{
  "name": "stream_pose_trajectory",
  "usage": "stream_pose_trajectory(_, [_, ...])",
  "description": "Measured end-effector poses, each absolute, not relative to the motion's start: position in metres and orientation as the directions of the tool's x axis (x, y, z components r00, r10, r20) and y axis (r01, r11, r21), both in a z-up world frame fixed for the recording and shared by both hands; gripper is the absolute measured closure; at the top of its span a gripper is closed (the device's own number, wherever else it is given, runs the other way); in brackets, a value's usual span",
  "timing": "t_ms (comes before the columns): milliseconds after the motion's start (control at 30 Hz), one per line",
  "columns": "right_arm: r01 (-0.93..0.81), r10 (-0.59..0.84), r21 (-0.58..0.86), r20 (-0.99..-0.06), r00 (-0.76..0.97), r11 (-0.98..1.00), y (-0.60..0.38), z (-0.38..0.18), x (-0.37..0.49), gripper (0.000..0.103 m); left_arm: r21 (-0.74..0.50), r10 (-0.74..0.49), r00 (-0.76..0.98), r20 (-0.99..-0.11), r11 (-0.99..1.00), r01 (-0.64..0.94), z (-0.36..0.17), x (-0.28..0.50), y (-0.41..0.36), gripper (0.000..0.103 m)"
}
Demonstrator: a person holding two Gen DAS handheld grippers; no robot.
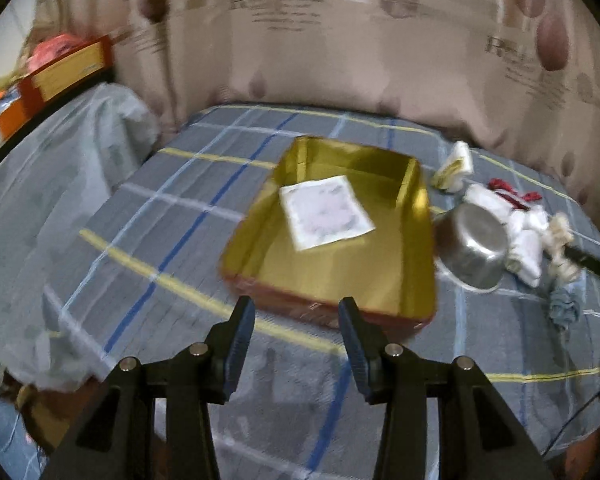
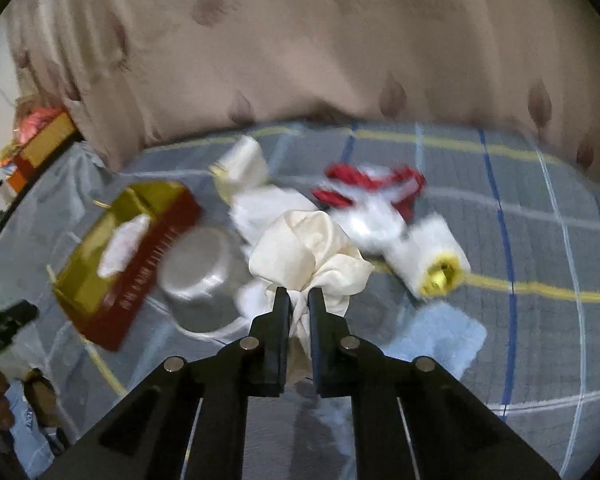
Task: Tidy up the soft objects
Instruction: 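Grasp the cream cloth with the right tool and drop it into the tray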
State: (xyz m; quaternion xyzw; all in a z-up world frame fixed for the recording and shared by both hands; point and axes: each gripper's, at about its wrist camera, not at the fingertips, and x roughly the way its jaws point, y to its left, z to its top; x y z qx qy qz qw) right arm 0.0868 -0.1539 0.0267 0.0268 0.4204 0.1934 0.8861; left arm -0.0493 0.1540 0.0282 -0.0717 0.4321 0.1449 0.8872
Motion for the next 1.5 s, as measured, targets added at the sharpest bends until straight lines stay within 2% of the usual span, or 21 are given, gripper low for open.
stream_pose_trajectory(233, [-0.461, 0.525, 0.293, -0.663, 0.533, 0.838, -0.076, 0.08, 0.098, 0.094, 0.031, 0.275, 0.577, -0.769, 0.918, -0.396, 0.031, -0.068, 0.179, 0.059])
stream_pose_trajectory(367, [-0.523, 0.566, 0.302, -0.675, 0.473, 0.797, -0.009, 0.081, 0.12, 0.094, 0.051, 0.299, 0.572, -0.764, 0.912, -0.408, 0.032, -0.071, 0.185, 0.059])
stream_pose_trajectory(600, [-0.527, 0.528, 0.311, -0.783, 0.329, 0.791, 0.087, 0.028, 0.168, 0.094, 0.082, 0.334, 0.58, -0.743, 0.905, -0.416, 0.039, -0.074, 0.192, 0.059])
stream_pose_trajectory(733, [-0.557, 0.483, 0.264, -0.826, 0.291, 0.787, 0.125, 0.006, 0.181, 0.094, 0.085, 0.335, 0.58, -0.742, 0.906, -0.415, 0.039, -0.074, 0.193, 0.059])
stream_pose_trajectory(1067, [-0.552, 0.385, 0.195, -0.888, 0.252, 0.811, 0.162, -0.021, 0.201, 0.094, 0.088, 0.319, 0.564, -0.762, 0.913, -0.398, 0.03, -0.069, 0.193, 0.058])
stream_pose_trajectory(1167, [-0.543, 0.377, 0.191, -0.891, 0.254, 0.818, 0.166, -0.024, 0.201, 0.087, 0.095, 0.32, 0.559, -0.765, 0.914, -0.394, 0.028, -0.068, 0.192, 0.059])
stream_pose_trajectory(1233, [-0.529, 0.424, 0.241, -0.868, 0.257, 0.814, 0.161, -0.018, 0.199, 0.076, 0.103, 0.323, 0.551, -0.769, 0.914, -0.392, 0.027, -0.068, 0.189, 0.059])
stream_pose_trajectory(1300, [-0.52, 0.466, 0.264, -0.83, 0.306, 0.812, 0.149, -0.004, 0.192, 0.044, 0.111, 0.322, 0.547, -0.772, 0.917, -0.383, 0.027, -0.067, 0.186, 0.058])
stream_pose_trajectory(1400, [-0.522, 0.556, 0.317, -0.728, 0.402, 0.792, 0.115, 0.029, 0.169, 0.042, 0.118, 0.325, 0.549, -0.77, 0.918, -0.378, 0.028, -0.068, 0.182, 0.058])
stream_pose_trajectory(1500, [-0.5, 0.584, 0.34, -0.648, 0.489, 0.796, 0.075, 0.053, 0.142, 0.038, 0.117, 0.32, 0.555, -0.768, 0.922, -0.368, 0.03, -0.069, 0.178, 0.058])
